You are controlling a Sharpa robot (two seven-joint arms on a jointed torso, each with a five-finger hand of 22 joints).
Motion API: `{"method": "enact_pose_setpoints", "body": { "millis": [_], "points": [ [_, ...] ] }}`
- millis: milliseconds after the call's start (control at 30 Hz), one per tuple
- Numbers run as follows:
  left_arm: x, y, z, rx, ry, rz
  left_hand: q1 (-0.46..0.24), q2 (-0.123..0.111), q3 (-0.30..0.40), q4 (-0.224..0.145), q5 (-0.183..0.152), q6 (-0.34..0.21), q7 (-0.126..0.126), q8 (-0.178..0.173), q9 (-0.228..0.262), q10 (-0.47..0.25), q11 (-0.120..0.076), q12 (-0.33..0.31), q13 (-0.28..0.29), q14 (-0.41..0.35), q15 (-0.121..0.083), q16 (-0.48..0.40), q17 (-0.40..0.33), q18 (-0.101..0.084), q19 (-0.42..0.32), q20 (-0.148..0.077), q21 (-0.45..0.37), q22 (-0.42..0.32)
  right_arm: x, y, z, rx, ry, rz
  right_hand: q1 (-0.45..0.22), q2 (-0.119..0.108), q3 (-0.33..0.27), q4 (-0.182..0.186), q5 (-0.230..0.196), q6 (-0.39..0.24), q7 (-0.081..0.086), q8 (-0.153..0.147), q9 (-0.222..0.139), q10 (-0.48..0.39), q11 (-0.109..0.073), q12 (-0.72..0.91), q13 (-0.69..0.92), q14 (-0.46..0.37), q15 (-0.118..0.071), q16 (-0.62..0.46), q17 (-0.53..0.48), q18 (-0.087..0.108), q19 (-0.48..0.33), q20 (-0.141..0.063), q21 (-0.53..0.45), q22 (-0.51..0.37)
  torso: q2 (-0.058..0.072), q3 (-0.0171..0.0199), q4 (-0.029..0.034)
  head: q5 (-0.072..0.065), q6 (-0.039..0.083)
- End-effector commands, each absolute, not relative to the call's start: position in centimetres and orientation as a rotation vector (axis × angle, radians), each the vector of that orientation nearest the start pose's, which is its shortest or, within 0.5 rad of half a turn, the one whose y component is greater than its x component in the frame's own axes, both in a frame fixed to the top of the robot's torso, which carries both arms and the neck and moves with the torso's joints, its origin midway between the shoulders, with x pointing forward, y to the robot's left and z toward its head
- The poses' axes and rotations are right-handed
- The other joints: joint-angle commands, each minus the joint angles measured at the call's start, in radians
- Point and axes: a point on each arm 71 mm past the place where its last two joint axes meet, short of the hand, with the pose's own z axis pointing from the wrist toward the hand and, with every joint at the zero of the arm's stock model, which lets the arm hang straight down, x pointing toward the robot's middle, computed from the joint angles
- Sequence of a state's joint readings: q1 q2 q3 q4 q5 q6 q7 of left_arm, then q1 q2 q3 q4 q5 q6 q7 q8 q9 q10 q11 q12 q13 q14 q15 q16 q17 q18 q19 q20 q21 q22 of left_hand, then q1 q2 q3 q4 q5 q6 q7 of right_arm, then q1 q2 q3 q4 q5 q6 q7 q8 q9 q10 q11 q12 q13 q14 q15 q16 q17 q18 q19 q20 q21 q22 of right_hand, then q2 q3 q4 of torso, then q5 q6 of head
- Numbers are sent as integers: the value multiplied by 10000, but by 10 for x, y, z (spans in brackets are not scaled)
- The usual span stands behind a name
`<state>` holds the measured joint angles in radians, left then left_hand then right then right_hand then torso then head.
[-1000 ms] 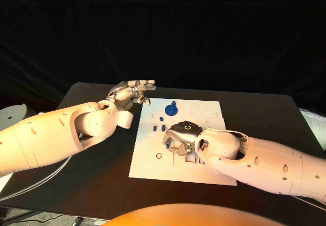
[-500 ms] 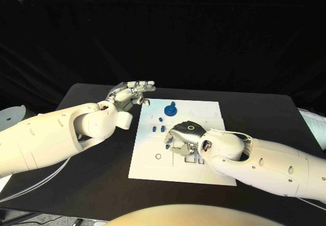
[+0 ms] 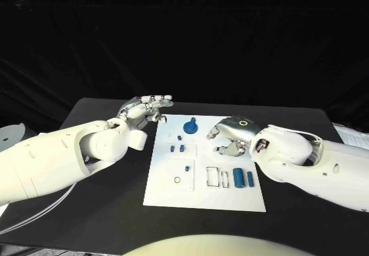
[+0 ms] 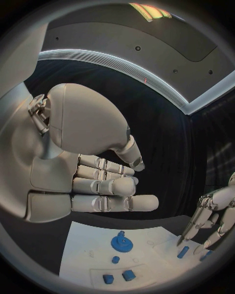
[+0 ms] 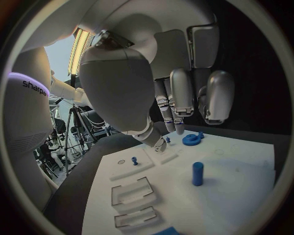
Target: Assemble the parts on the task board
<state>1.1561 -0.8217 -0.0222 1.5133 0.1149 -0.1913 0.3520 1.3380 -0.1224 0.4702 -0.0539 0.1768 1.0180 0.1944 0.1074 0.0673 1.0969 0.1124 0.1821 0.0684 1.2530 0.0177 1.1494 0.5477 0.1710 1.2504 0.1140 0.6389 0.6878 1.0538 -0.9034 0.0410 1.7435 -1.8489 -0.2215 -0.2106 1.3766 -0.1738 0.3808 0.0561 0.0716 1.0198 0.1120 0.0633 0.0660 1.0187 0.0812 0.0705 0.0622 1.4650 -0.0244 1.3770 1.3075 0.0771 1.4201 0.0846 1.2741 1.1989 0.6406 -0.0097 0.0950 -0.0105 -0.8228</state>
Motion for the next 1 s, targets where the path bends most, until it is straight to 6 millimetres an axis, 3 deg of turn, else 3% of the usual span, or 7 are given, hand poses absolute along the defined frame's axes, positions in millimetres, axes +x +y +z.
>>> {"method": "enact_pose_setpoints", "body": {
  "millis": [33,267,367,1000],
  "points": [
    [482,193,-196,-12745,14942,-17070,72,-4,-4,-34,-9,-66,-33,8,-9,-64,26,53,-9,-68,31,-32,-9,109,-50,6,-50,-8,427,-175,-199,-4513,16677,4894,76,-52,-125,47,-59,-57,-29,-14,-4,-72,-99,-51,3,610,-127,-67,191,122,1,-132,-66,-18,-6,-8,12,-79,64],
    [481,192,-196,-12701,14990,-17113,72,-4,-4,-34,-9,-66,-33,8,-9,-64,26,53,-9,-68,31,-32,-9,109,-50,6,-50,-8,431,-193,-200,-4620,17126,4153,160,-2,-267,169,-118,65,-108,19,18,206,-217,46,21,624,-232,-82,156,110,32,-240,-79,-23,7,5,-8,-101,76],
    [481,192,-196,-12698,14991,-17111,72,-4,-4,-34,-9,-66,-33,8,-9,-64,26,53,-9,-68,31,-32,-9,109,-50,6,-50,-8,431,-194,-203,-4689,17274,4068,204,31,-265,211,-112,166,-117,33,28,404,-222,107,23,628,-238,-91,136,106,44,-257,-85,-25,-1,0,16,-125,78],
    [481,194,-197,-12714,14997,-17064,72,-4,-4,-34,-9,-66,-33,8,-9,-64,26,53,-9,-68,31,-32,-9,109,-50,6,-50,-8,431,-184,-225,-5114,17923,4253,361,200,100,364,-59,814,-47,108,75,1245,-210,218,8,629,-26,-135,25,91,86,-107,-103,-33,5,-3,15,-88,53]
  ]
}}
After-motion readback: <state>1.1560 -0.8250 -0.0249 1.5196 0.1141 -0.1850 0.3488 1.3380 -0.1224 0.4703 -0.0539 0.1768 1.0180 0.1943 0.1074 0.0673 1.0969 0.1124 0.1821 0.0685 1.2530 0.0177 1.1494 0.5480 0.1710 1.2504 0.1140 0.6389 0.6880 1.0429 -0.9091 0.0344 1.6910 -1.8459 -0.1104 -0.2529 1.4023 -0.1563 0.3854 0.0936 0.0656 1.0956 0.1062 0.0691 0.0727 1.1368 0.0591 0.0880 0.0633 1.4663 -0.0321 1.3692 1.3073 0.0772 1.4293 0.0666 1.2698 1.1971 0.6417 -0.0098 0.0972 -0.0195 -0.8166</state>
